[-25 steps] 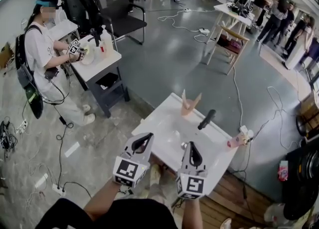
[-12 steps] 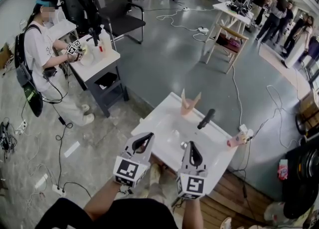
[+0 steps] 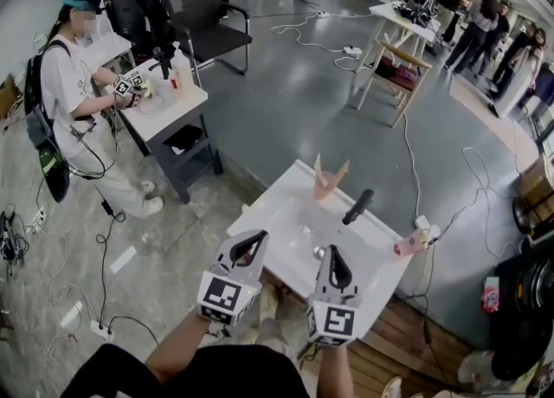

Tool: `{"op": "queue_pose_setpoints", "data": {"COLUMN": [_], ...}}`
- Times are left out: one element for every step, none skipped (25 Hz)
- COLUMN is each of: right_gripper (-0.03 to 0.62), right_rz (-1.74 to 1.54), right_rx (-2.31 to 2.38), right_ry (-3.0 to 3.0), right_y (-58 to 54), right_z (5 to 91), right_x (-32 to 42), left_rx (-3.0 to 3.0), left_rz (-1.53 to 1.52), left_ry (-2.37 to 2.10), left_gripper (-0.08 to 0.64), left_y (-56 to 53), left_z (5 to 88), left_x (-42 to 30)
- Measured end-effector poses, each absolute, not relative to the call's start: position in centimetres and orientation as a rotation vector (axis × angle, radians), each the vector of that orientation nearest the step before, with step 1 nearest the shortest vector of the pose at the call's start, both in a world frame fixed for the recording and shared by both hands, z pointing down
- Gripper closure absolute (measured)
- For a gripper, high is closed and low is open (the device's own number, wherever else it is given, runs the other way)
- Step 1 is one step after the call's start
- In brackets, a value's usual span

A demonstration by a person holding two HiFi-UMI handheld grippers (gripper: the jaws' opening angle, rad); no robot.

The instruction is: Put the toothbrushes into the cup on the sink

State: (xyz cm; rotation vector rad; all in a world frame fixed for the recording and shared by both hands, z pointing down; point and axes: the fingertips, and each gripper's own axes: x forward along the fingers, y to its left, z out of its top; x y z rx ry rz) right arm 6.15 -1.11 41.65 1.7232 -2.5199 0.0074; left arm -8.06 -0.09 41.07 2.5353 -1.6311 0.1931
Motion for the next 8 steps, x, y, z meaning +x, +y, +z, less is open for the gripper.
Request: {"op": "queue_pose_setpoints", "data": {"right_gripper": [0.597,0.597,0.597,0.597,0.597,0.597,0.597,0.597], "right_rz": [0.004,0.000,0.000,0.003,0.005,0.007,0.007,0.008], "right_rx": [1.727,1.729,1.727,1.724,1.722,1.722,1.722,1.722], "right_ry": [-2.519,-2.519,-2.523,-2.526,-2.526,-2.526,-2.525,-2.523], "right_y": [-1.15,-1.19,-1.19,-1.17,-1.17,-1.17,-1.18,-1.20], "right_z": [41.46,41.35,41.43,41.61,41.76,41.85,41.91,41.95], "right_x": [6.17,6.17,6.16,6.15,6.15,6.17,6.19,6.21], "left_rx": [2.537,2.538,2.539,2.539,2.541,2.542,2.543,2.543], "left_rz": [0.193,0.193,0.193,0.193,0.193,0.192,0.190,0.188], "left_ry": [-1.629,-1.628,-1.628,-1.628,-1.628,-1.629,-1.629,-1.629], "left_gripper": [0.557,0.557,0.557,0.557,0.557,0.557,0.557,0.557], "left_y": [-0.10,-0.11,-0.13,-0.16,-0.19,-0.23,-0.27,-0.29], "left_z": [41.09,41.12,41.14,41.17,41.17,41.17,41.16,41.16], "left_x": [-8.00,-7.95,-7.92,-7.91,-7.91,-7.90,-7.90,-7.89]}}
